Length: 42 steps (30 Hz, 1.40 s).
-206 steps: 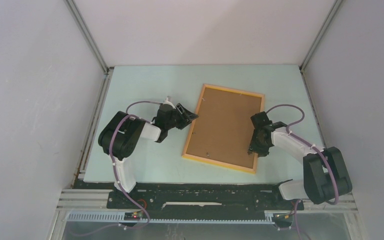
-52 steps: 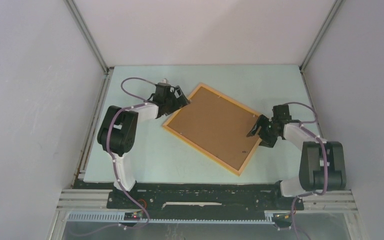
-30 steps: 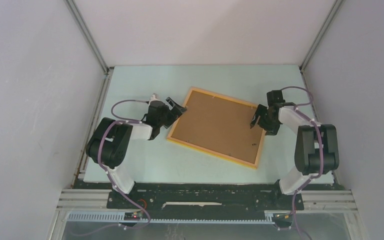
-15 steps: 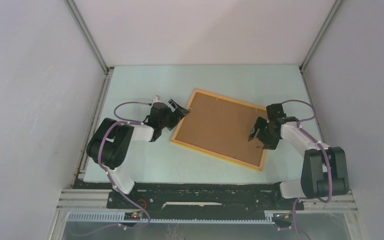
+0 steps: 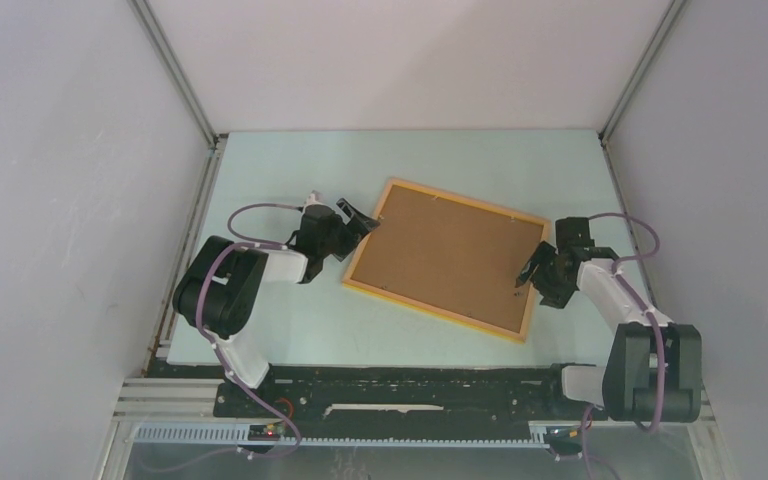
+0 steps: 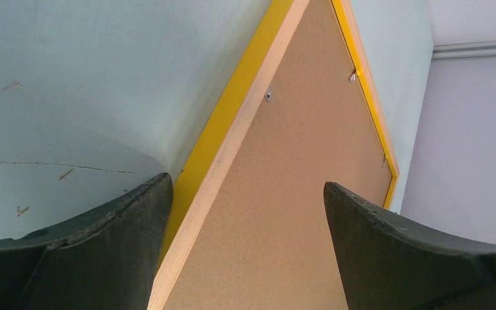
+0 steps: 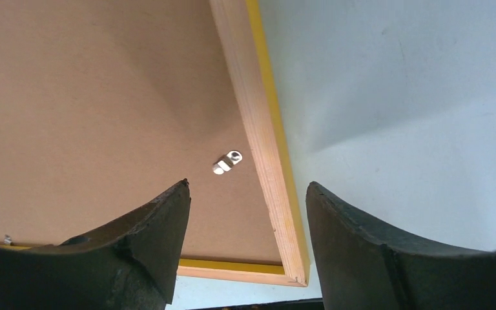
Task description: Put the photo into the frame
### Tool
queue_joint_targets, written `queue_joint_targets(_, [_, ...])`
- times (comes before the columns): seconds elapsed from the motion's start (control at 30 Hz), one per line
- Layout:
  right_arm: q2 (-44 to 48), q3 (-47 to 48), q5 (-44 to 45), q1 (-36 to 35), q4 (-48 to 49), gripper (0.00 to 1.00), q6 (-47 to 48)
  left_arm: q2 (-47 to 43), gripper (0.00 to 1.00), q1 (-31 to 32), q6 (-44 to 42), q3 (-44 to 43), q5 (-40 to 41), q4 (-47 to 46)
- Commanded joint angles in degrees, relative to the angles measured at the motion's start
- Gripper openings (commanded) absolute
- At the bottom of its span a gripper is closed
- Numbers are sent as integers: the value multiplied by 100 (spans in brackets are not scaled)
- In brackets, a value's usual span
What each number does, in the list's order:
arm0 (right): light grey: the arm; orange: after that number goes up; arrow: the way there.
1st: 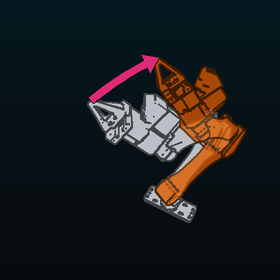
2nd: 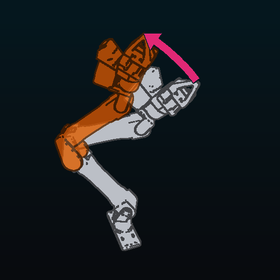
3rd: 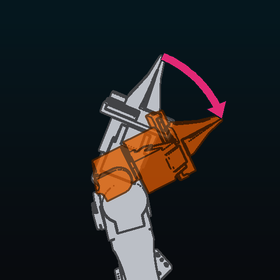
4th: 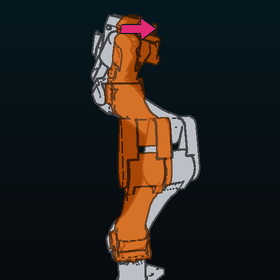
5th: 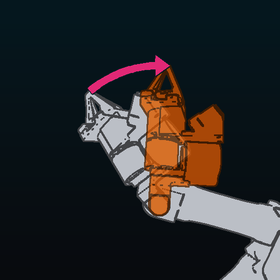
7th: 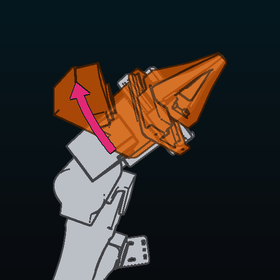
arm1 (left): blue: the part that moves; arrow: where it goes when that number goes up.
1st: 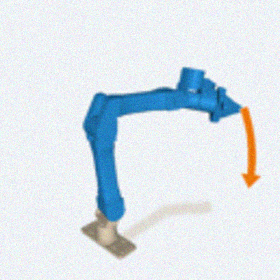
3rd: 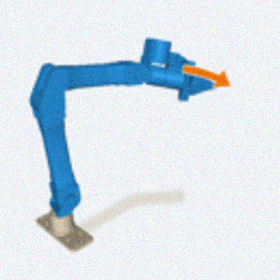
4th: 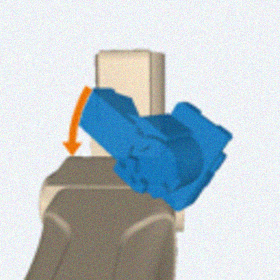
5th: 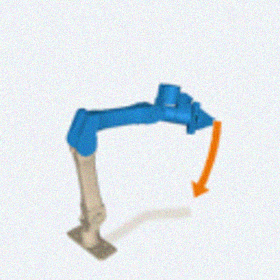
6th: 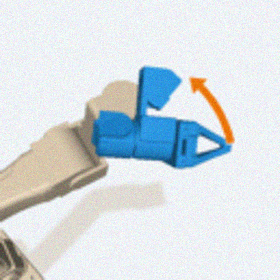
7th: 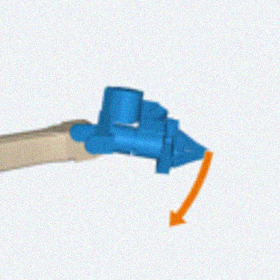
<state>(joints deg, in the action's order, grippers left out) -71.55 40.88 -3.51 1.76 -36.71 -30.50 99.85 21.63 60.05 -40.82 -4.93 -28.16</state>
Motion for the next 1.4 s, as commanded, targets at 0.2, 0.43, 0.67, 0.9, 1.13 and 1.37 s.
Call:
queue_joint_targets(0.2, [-372, -280, -59, -157, 367, 66, -413, -223, 93, 3, 33, 162, -119, -182])
queue_joint_targets(0.43, [-393, -270, 182, -359, 410, 65, -505, -227, 93, -1, 33, 188, -132, -241])
queue_joint_targets(0.67, [-560, -233, 337, -364, 453, 66, -553, -261, 93, -1, 36, 229, -110, -276])
queue_joint_targets(0.9, [-649, -174, 351, -367, 479, 67, -601, -256, 92, -5, 47, 250, -129, -331])
queue_joint_targets(1.13, [-666, -116, 502, -251, 399, 64, -514, -258, 92, -25, 71, 276, -163, -398])
queue_joint_targets(1.37, [-629, -111, 408, -222, 345, 41, -369, -256, 92, -44, 76, 295, -183, -423])
